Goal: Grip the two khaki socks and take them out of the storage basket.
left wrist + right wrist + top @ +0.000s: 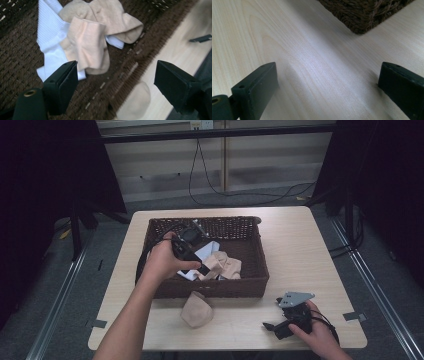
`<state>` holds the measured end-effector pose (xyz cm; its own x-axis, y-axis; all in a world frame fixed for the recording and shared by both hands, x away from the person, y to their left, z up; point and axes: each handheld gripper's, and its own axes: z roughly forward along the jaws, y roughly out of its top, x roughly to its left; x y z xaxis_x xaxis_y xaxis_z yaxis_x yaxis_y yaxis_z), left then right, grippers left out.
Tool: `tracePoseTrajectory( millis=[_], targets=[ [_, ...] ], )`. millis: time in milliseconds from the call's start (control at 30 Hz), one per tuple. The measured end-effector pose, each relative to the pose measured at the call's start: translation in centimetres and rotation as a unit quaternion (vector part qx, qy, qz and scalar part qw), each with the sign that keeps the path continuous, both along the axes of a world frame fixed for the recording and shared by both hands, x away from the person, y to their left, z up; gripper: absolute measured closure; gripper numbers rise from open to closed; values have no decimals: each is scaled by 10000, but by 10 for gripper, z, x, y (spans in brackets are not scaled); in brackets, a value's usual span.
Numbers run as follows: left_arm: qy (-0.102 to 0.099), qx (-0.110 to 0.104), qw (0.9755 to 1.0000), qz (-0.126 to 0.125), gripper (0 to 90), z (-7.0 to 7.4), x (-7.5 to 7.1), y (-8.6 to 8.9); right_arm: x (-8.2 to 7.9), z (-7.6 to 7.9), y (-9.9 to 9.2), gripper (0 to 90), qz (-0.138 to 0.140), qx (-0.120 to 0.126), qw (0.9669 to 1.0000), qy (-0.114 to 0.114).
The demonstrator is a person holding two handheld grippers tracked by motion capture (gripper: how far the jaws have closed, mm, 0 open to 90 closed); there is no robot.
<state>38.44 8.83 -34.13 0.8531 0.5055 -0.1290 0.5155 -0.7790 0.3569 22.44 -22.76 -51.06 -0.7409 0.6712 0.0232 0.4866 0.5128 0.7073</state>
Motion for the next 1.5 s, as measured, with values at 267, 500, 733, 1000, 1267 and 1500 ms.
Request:
tracePoseTrajectory(
  millis=[267,500,733,1000,1267,1500],
  targets=[
    [37,105,9997,235,176,-19,19,-10,0,0,0,21,4,-4,10000,-8],
    [108,24,9996,246,177,-34,27,-19,0,0,0,21,-8,2,10000,13],
    [59,132,9996,236,210,-51,37,-23,0,0,0,21,-20,-4,10000,-7],
    [100,144,9992,353,244,-73,44,-26,0,0,0,21,-4,-1,10000,0],
    [245,271,9988,336,334,-90,49,-27,0,0,0,21,-2,-1,10000,1],
    [414,302,9983,264,736,-94,52,-23,0,0,0,21,-10,-4,10000,-1]
  ],
)
